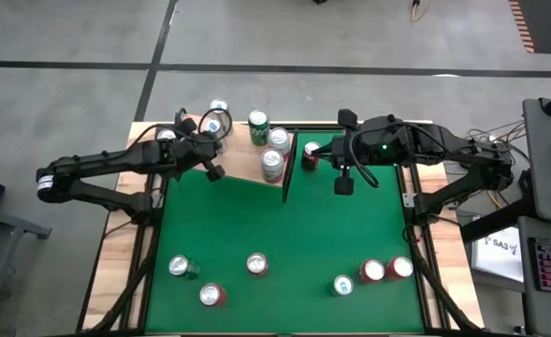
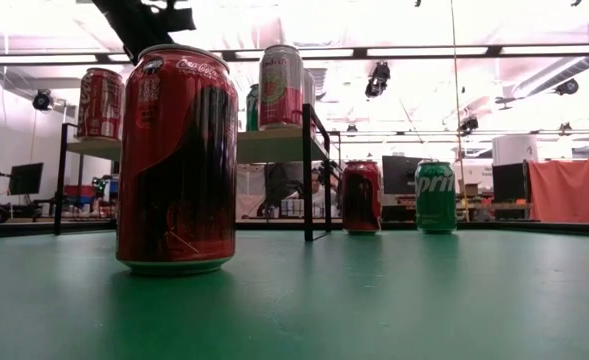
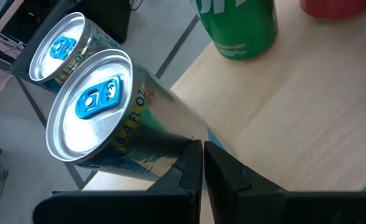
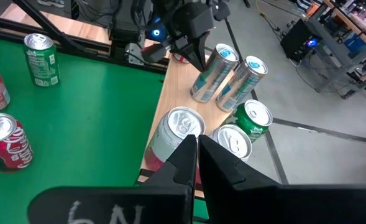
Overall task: Place canned beverage on shelf
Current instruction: Put the blue/white soda can on the shelf aligned with the other blue/white soda can, then put the red soda can on the shelf
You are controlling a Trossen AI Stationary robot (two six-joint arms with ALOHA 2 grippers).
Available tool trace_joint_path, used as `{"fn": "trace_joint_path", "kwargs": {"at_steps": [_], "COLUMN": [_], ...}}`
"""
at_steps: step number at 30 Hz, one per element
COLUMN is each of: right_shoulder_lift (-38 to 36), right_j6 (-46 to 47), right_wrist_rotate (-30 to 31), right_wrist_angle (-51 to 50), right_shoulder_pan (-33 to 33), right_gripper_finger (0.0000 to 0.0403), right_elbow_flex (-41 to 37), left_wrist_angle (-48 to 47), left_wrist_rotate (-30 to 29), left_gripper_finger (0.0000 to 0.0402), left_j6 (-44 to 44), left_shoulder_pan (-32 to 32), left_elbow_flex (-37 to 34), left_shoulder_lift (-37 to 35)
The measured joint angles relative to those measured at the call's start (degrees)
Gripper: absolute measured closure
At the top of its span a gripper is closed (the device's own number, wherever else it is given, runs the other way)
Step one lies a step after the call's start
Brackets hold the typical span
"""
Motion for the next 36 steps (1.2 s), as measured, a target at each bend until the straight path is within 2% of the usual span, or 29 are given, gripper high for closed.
{"fn": "trace_joint_path", "kwargs": {"at_steps": [29,36], "right_shoulder_lift": [0.0,0.0], "right_j6": [0.1,-0.7], "right_wrist_rotate": [0.0,-0.1], "right_wrist_angle": [0.0,0.1], "right_shoulder_pan": [0.0,-0.3], "right_gripper_finger": [0.0394,0.0394], "right_elbow_flex": [0.0,0.0], "left_wrist_angle": [1.3,1.1], "left_wrist_rotate": [0.0,0.1], "left_gripper_finger": [0.0401,0.0402], "left_j6": [0.1,-4.9], "left_shoulder_pan": [1.3,-0.9], "left_elbow_flex": [0.0,0.0], "left_shoulder_lift": [-0.1,-2.3]}}
